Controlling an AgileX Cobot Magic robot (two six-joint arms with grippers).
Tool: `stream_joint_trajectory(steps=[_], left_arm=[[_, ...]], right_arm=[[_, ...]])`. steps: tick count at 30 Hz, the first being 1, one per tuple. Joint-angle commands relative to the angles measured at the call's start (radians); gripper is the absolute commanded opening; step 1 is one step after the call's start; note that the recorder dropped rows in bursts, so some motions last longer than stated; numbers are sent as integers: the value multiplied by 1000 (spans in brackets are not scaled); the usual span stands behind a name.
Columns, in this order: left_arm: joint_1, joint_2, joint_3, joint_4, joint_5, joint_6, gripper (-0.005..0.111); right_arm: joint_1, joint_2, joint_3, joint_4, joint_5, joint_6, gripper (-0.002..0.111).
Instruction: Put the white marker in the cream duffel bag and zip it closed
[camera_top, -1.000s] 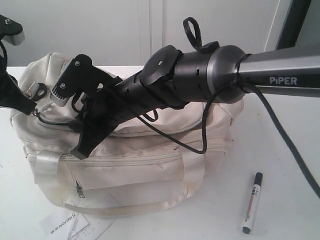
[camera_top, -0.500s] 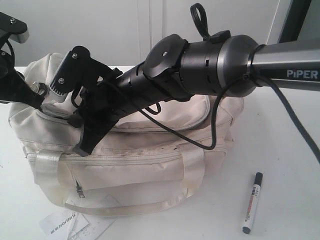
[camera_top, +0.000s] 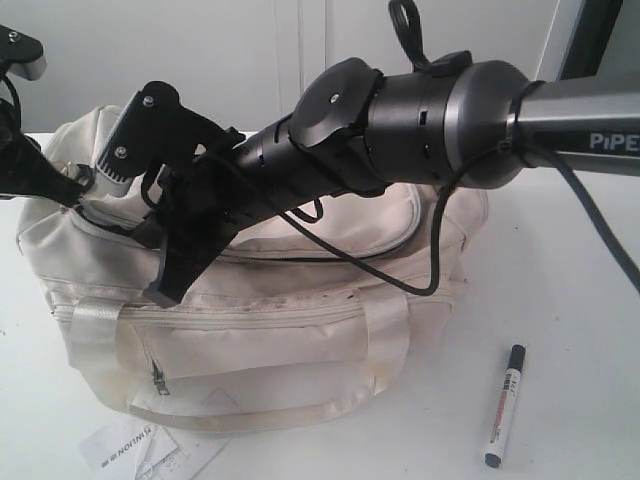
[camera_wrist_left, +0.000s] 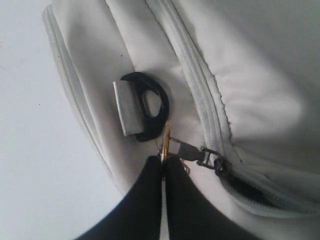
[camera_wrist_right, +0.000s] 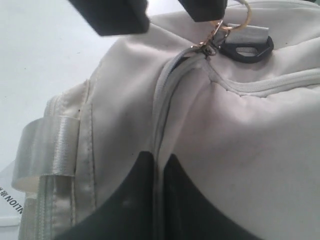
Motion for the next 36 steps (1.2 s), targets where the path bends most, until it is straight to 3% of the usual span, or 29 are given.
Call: stream_joint_trajectory(steps=[1, 7, 9, 19, 28, 36], left_arm=[[6, -2, 6, 14, -22, -26, 9], [6, -4, 6, 13, 7, -139, 64], [6, -16, 6, 21, 7, -185, 73], [6, -176, 25, 14, 155, -236, 72], [6, -268, 260, -102, 0, -410, 72], [6, -270, 384, -122, -160, -522, 72]], right_arm=[[1, -13, -3, -12, 19, 9, 0], [1, -13, -3, -12, 19, 22, 0], [1, -13, -3, -12, 17, 22, 0], [1, -13, -3, -12, -24, 20, 0], [1, -13, -3, -12, -31, 21, 0], [1, -13, -3, -12, -31, 21, 0]])
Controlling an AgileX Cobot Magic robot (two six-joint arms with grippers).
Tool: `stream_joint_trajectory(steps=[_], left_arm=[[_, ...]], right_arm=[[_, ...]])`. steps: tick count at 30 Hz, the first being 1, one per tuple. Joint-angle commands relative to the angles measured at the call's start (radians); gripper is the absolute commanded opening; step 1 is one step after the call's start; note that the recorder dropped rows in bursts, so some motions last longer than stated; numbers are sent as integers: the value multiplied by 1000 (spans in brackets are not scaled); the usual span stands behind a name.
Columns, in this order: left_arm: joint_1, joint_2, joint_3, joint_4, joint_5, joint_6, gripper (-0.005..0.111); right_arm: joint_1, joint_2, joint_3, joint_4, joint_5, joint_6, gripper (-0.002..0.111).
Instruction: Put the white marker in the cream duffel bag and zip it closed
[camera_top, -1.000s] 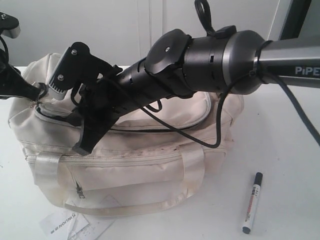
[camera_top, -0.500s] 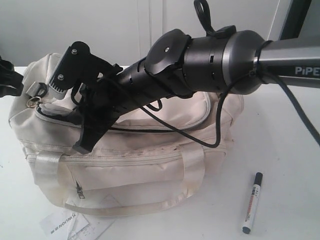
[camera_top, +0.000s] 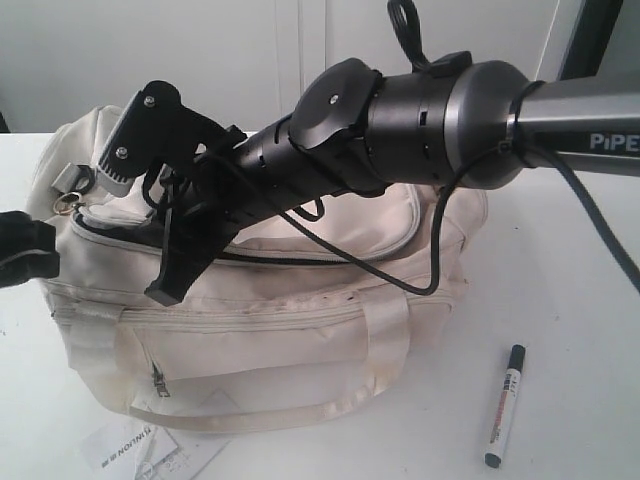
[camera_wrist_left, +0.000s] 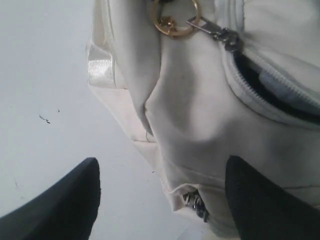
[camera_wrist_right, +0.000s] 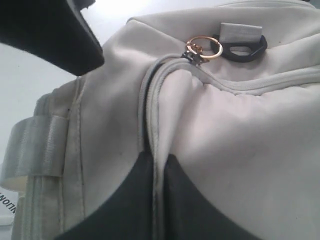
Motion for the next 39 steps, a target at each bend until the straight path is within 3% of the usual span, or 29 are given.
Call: stream_joint_trajectory(steps=[1, 8, 14, 18, 23, 30, 39], left_arm=[[4, -9, 51, -13, -116, -86, 72], [4, 41, 66, -13, -160, -111, 68], [4, 54, 66, -21, -192, -109, 34], [4, 54, 66, -21, -206, -109, 0], [3, 54, 66, -21, -208, -106, 0], [3, 54, 66, -21, -206, -104, 0], [3, 54, 66, -21, -204, -104, 0]], right_arm=[[1, -13, -3, 6, -2, 5, 0], [1, -13, -3, 7, -2, 5, 0], [1, -13, -3, 7, -2, 5, 0], [1, -13, -3, 7, -5, 5, 0], [1, -13, -3, 7, -64, 5, 0], [-1, -30, -5, 5, -403, 1, 0], [-1, -33, -32, -11, -664, -3, 0]])
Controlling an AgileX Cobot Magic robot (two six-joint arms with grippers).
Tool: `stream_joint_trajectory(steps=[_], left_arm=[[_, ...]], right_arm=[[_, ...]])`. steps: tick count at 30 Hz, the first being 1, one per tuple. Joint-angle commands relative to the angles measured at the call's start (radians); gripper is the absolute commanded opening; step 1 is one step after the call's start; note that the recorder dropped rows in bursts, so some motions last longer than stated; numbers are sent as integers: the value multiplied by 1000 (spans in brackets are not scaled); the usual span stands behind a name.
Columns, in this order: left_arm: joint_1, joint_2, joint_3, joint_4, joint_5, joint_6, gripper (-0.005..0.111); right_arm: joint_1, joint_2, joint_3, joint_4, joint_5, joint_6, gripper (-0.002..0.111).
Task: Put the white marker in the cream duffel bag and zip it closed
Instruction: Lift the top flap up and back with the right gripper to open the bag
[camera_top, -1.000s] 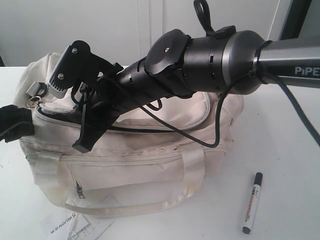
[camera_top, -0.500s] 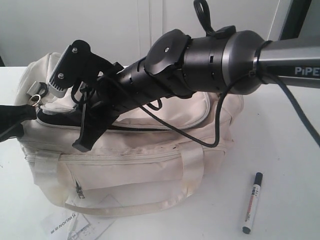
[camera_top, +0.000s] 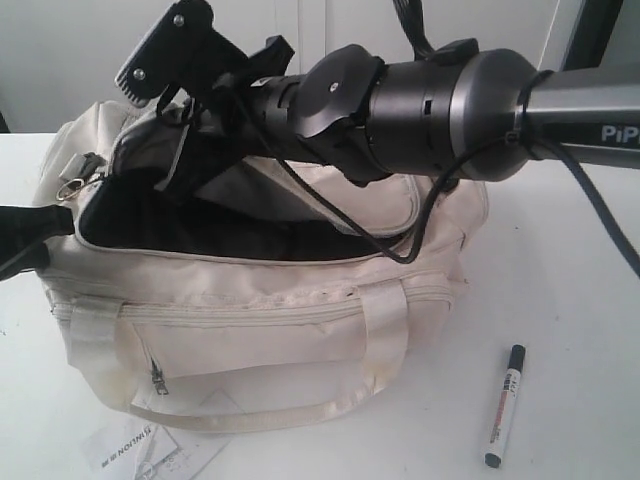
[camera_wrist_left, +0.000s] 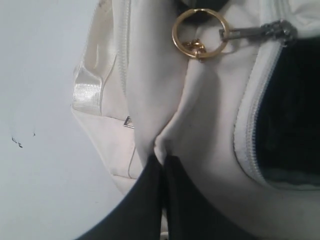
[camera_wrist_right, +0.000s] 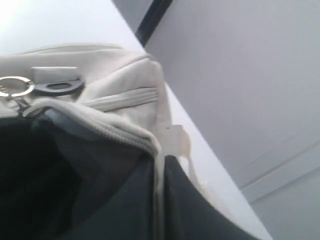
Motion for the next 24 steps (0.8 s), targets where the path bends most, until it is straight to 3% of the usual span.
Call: stream_joint_trajectory(steps=[1, 14, 24], left_arm=[[3, 1, 5, 2, 20, -1, 0], [3, 1, 5, 2, 28, -1, 0], [3, 1, 5, 4, 25, 0, 3]], right_arm=[[-1, -18, -17, -9, -203, -2, 0], [-1, -18, -18, -9, -584, 17, 0], [-1, -18, -21, 2, -458, 36, 0]])
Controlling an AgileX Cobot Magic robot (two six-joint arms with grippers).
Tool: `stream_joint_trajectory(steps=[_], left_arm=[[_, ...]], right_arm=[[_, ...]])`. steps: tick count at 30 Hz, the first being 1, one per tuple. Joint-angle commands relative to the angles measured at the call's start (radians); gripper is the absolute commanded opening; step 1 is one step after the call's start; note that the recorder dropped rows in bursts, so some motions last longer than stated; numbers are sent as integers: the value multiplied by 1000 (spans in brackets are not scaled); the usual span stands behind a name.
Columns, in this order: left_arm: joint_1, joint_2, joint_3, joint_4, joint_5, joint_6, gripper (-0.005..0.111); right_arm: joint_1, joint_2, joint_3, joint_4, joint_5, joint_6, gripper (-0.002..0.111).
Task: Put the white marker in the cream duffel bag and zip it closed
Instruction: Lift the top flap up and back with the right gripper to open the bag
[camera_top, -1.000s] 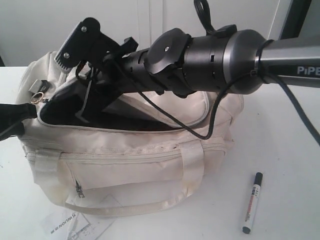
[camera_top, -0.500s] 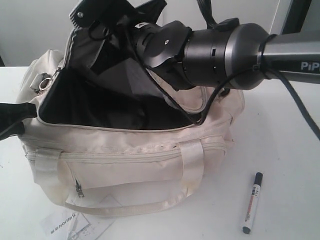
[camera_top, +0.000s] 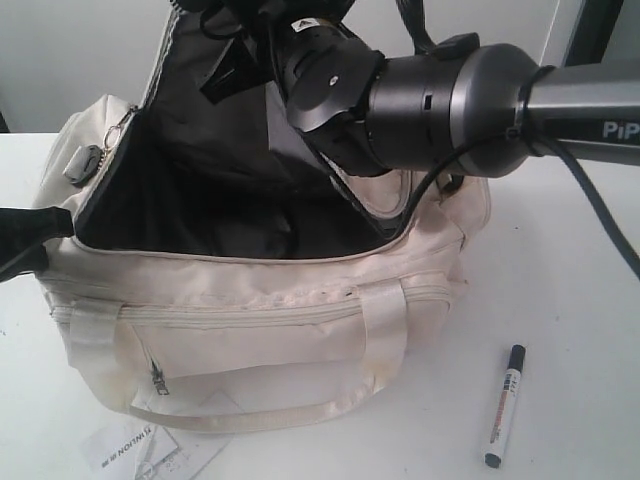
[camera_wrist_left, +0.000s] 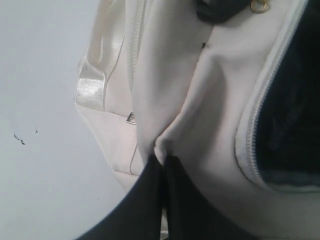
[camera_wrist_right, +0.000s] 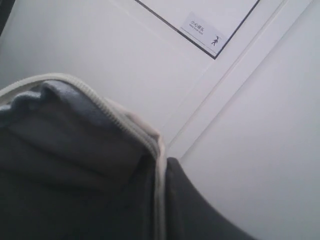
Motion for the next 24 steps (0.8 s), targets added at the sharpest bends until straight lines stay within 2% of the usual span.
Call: stream_joint_trajectory(steps=[1, 3, 7, 9, 12, 16, 19, 22, 24], left_arm=[[3, 1, 5, 4, 12, 2, 8], [3, 1, 3, 4, 4, 2, 22], [3, -20, -14, 10, 19, 4, 64], [3, -44, -31, 20, 38, 4, 76], [3, -92, -63, 65, 81, 38, 78], [3, -175, -117, 139, 85, 176, 75], [3, -211, -146, 200, 1, 322, 75], [-2, -208, -150, 201, -134, 486, 75], [-11, -185, -150, 201, -192, 538, 75]], right_arm=[[-2, -18, -11, 5, 84, 10, 0], [-2, -18, -11, 5, 125, 10, 0], [-2, -18, -11, 5, 140, 10, 0], [-3, -18, -11, 5, 141, 4, 0], [-5, -18, -11, 5, 195, 4, 0], [-12, -18, -11, -4, 290, 2, 0], [-12, -18, -11, -2, 292, 2, 0], [-14, -20, -11, -8, 292, 2, 0], [-21, -20, -11, -23, 299, 2, 0]])
